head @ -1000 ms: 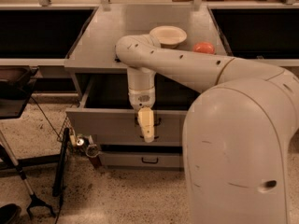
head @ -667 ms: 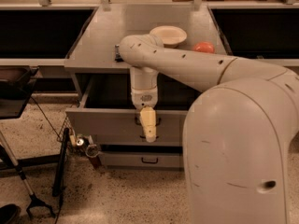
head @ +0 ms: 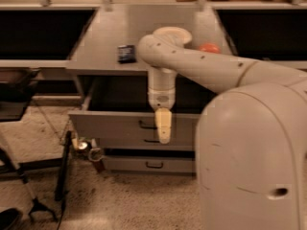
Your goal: Open top drawer
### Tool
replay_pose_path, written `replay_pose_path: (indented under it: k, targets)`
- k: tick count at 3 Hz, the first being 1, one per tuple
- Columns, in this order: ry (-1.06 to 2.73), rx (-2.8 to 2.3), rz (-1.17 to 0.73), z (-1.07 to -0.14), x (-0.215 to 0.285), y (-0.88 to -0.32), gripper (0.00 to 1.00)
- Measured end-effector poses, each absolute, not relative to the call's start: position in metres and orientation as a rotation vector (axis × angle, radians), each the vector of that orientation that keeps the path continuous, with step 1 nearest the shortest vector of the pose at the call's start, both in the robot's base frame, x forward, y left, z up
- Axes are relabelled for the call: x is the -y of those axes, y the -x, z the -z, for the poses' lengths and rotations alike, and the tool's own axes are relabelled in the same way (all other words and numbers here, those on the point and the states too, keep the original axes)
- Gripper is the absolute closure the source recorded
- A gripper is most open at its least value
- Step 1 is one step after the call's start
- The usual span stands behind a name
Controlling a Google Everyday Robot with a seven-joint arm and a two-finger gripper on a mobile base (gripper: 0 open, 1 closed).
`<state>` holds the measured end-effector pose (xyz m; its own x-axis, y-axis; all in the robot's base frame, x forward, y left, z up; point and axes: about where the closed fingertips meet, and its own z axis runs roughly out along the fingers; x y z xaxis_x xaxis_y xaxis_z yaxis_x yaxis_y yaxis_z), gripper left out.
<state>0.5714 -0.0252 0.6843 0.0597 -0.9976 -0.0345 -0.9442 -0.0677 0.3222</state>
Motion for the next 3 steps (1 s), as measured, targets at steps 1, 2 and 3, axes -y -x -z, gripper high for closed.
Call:
replay_pose_path:
  k: [1,2,3]
  targets:
    - [-1.949,2.199,0.333,-0.688,0.08,-0.589,0.0]
    - [-1.771,2.382,0.285,-0.697,0.136,-0.603,0.0]
    - [-1.682,2.449,0.279,-0.693,0.16,-0.609,0.0]
